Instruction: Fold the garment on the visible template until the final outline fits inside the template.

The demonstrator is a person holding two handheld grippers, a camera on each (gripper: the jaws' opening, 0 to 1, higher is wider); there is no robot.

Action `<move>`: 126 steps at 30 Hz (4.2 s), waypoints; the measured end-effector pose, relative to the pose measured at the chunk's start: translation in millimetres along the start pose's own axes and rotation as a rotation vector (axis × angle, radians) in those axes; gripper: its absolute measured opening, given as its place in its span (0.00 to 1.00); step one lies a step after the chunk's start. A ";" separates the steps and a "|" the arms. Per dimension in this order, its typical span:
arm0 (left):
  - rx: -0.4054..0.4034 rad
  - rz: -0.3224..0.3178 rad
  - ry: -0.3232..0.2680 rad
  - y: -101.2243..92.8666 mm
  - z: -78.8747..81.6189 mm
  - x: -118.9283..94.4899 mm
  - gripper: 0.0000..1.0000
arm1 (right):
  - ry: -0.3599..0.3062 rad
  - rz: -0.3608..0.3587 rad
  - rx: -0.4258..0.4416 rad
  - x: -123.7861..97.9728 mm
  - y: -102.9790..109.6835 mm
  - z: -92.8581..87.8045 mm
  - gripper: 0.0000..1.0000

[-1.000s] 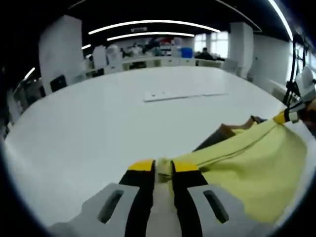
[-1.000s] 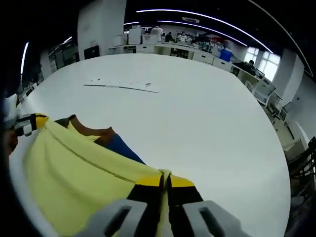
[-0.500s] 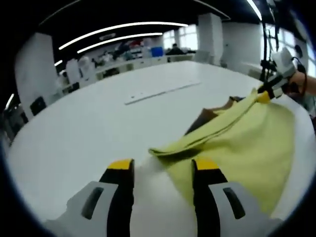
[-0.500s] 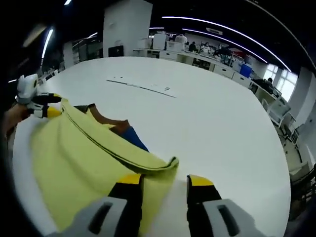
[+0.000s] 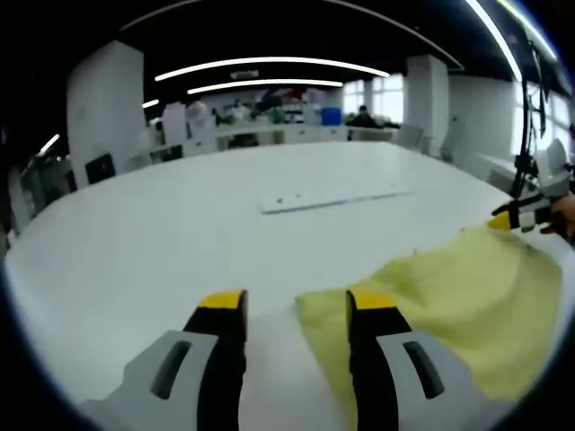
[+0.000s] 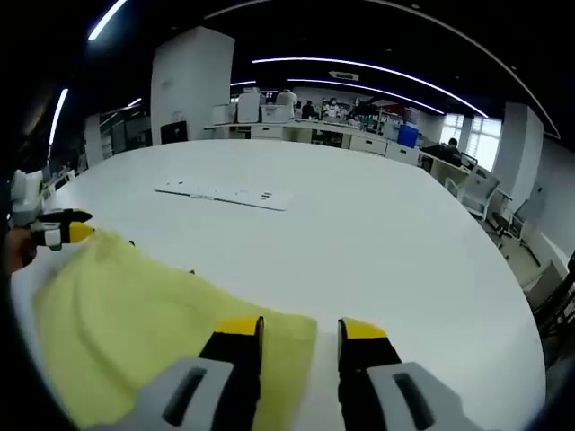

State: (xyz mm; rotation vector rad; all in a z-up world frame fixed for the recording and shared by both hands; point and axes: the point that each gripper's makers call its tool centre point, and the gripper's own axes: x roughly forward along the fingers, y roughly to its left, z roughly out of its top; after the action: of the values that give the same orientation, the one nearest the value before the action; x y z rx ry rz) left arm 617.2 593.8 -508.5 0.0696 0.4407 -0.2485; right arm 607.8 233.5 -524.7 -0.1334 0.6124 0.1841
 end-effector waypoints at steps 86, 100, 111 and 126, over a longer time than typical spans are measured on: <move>0.035 -0.333 0.223 -59.8 -102.0 -155.9 0.21 | 0.196 0.192 0.120 -160.1 67.5 -102.9 0.04; 0.024 -0.323 0.227 -56.9 -104.6 -154.7 0.02 | 0.199 0.177 0.082 -161.4 61.7 -101.8 0.00; 0.038 -0.310 0.217 -55.3 -98.5 -155.4 0.01 | 0.162 0.123 0.043 -171.6 36.4 -89.8 0.00; 0.027 -0.310 0.225 -56.8 -100.6 -156.3 0.02 | 0.210 0.160 0.102 -168.6 48.3 -117.6 0.09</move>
State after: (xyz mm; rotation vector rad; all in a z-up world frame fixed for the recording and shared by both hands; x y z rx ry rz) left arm 424.5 585.7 -532.8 0.0551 0.6726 -0.5553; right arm 396.7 237.4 -525.3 -0.0049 0.8406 0.2951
